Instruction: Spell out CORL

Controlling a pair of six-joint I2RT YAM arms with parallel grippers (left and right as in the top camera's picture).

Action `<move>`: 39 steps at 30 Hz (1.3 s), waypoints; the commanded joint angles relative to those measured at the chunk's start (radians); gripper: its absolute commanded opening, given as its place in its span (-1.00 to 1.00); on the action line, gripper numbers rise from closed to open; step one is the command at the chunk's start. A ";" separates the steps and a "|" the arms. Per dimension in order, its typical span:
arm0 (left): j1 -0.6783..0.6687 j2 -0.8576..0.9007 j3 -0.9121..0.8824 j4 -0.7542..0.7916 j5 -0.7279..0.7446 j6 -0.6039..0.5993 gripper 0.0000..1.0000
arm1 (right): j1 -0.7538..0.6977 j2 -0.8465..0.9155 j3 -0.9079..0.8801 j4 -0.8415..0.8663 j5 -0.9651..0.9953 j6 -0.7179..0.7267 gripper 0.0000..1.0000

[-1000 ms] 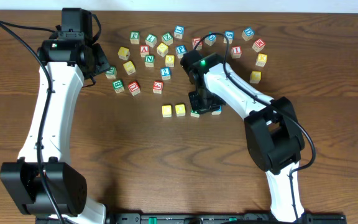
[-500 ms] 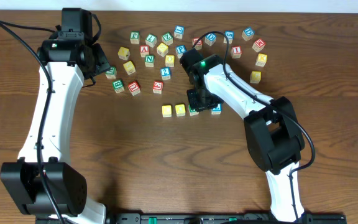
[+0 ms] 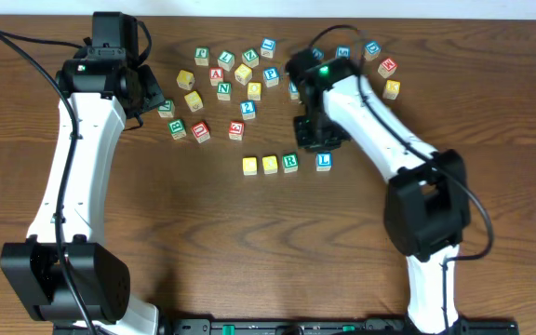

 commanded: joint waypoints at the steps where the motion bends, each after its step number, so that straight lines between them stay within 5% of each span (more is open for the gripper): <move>1: 0.001 0.005 -0.001 -0.003 -0.013 -0.008 0.08 | -0.081 -0.064 0.023 -0.038 0.006 -0.005 -0.51; 9: 0.001 0.005 -0.001 -0.003 -0.013 -0.008 0.08 | -0.185 -0.063 -0.125 0.026 -0.006 -0.032 -0.58; 22: 0.001 0.005 -0.001 -0.003 -0.013 -0.009 0.08 | -0.136 -0.061 -0.336 0.278 -0.143 -0.049 -0.60; 39: 0.001 0.005 -0.001 -0.003 -0.013 -0.009 0.08 | -0.069 -0.055 -0.343 0.346 -0.166 -0.084 -0.58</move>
